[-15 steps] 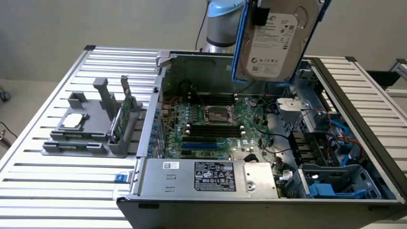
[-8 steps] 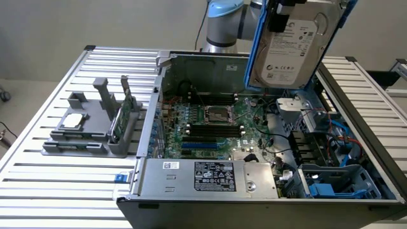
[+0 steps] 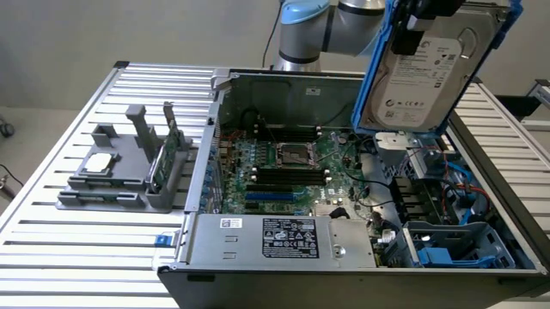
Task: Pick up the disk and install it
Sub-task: 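Pick up the disk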
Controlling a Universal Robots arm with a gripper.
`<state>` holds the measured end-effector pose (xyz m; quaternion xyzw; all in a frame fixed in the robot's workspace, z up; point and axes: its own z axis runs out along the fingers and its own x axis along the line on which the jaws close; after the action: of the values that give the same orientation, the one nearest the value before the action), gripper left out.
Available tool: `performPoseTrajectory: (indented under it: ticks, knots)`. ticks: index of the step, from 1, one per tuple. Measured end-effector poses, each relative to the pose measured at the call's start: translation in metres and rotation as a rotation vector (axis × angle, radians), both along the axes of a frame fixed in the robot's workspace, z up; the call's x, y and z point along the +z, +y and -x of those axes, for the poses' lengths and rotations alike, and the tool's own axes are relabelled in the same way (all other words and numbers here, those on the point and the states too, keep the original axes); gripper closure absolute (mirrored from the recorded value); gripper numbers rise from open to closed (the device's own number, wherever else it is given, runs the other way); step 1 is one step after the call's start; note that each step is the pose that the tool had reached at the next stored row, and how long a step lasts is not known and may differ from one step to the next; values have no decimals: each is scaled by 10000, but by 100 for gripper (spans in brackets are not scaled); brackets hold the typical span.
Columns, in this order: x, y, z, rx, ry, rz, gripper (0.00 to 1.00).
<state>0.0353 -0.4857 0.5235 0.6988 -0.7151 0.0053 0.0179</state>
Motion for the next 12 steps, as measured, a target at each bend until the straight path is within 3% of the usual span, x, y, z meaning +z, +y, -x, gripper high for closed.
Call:
performPoseTrajectory:
  ticks: [12]
  knots:
    - [0, -326, -348, 0, 0, 0, 67]
